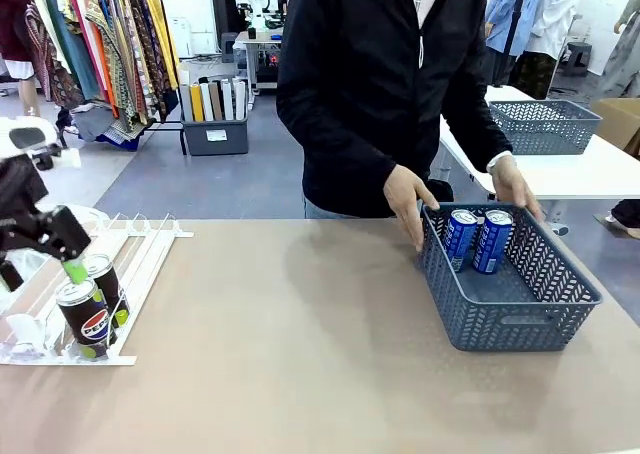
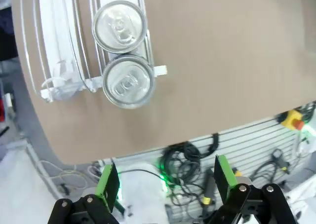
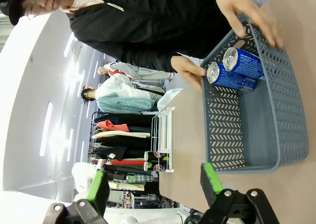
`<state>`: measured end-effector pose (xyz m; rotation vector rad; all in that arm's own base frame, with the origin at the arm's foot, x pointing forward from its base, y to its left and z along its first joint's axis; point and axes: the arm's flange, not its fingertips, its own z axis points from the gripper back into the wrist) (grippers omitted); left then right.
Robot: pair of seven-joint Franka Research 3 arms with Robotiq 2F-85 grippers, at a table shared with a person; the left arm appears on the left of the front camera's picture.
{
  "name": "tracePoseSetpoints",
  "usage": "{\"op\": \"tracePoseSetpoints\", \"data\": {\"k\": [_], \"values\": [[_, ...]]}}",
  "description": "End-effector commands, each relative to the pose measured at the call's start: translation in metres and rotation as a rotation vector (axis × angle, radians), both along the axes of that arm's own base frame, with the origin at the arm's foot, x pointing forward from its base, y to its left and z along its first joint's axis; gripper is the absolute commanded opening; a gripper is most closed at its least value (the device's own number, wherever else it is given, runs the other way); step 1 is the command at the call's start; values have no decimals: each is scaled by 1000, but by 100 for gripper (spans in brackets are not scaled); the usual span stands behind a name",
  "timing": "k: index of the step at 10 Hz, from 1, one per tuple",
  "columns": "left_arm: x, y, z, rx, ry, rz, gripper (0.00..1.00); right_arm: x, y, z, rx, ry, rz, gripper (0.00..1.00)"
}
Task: Retrieve and store the cans from the dispenser.
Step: Pick up one can from the Automatic Can Dispenser and place it in the middle of the table.
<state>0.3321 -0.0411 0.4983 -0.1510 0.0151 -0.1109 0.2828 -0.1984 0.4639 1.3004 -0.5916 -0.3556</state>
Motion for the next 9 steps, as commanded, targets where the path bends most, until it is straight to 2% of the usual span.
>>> {"op": "tracePoseSetpoints", "data": {"k": [1, 4, 7, 9], "values": [[7, 19, -36, 46, -45, -15, 100, -1, 0, 3, 10, -6, 0, 100], [15, 15, -68, -9, -86, -49, 100, -1, 0, 3, 10, -6, 0, 100], [29, 7, -90, 3, -121, -26, 100, -1, 0, 3, 10, -6, 0, 100], [37, 3, -101, 48, -96, 12, 100, -1, 0, 3, 10, -6, 0, 100]]}}
